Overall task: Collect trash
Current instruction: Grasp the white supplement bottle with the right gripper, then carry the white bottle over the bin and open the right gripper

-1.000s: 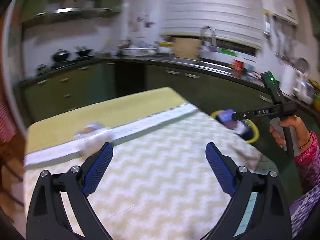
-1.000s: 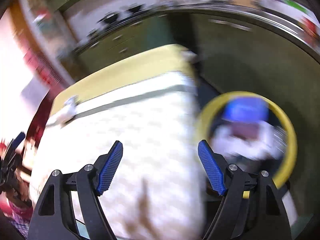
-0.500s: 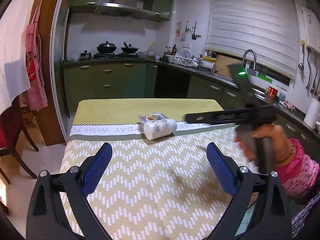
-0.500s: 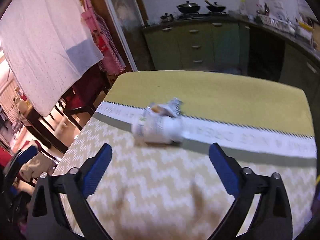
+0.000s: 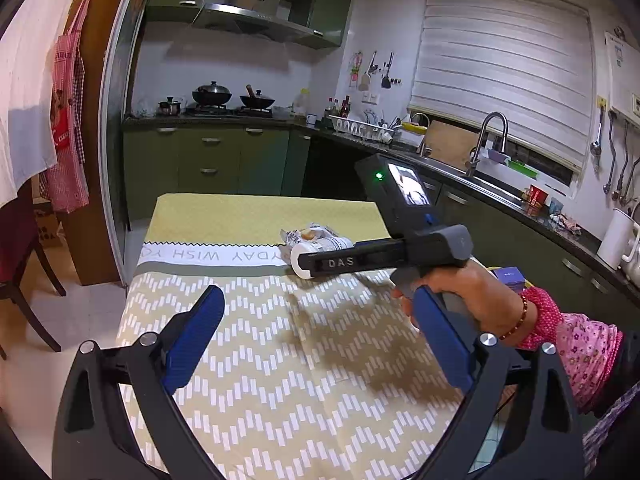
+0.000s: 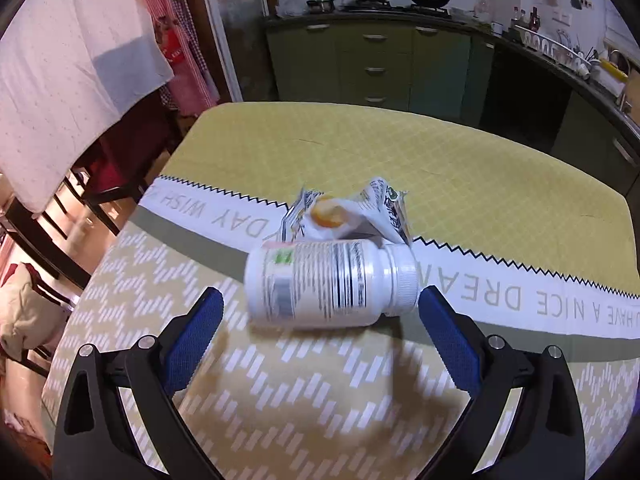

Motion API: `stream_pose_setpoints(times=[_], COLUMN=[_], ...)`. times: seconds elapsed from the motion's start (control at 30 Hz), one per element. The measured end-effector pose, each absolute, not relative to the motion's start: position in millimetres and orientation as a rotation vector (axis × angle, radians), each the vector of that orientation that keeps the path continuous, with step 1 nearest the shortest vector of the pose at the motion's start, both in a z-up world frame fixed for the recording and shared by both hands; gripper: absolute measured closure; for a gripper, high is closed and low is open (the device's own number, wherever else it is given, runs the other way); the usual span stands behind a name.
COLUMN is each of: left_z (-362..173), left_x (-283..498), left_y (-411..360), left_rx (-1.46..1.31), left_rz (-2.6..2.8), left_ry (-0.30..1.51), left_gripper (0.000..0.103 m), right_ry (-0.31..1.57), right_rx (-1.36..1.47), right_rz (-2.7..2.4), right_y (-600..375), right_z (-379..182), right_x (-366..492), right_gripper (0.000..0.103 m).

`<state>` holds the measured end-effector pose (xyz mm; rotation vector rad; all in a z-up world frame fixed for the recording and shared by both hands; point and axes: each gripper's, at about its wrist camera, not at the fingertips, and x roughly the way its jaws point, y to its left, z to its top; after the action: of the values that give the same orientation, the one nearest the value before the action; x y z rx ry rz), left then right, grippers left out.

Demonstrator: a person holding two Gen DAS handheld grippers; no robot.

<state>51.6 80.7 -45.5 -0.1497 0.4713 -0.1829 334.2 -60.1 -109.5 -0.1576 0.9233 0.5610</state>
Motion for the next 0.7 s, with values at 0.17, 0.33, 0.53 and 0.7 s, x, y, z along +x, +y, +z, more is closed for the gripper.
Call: stream_pose_setpoints(times=[0.17, 0.33, 0.53, 0.7], left_z=[-49.7, -51.9, -52.1, -51.2], left_x=[54.0, 54.5, 55.8, 56.2], left_y=[78.9, 76.3, 75.0, 75.9], left_rx=[-0.152, -0.149, -0.159, -0.157], left_rz=[-0.195, -0.204, -0.210, -0.214], left_ry=[0.483, 0.486, 0.492, 0.492], left_gripper=[0.013, 0.013, 0.013, 0.013], right_ry=[0.954, 0.910, 0.937, 0.948], right_rx=[-0.173, -0.216, -0.249, -0.202], right_rz=[0.537, 0.578, 0.603, 0.631], right_y=[-53.8, -47.2, -49.0, -73.2], right_z=[-118.1, -120.3, -123.3, -109.0], right_x=[343.8, 344.2, 340.0, 327.0], right_gripper=[0.006, 0.006, 0.019, 0.019])
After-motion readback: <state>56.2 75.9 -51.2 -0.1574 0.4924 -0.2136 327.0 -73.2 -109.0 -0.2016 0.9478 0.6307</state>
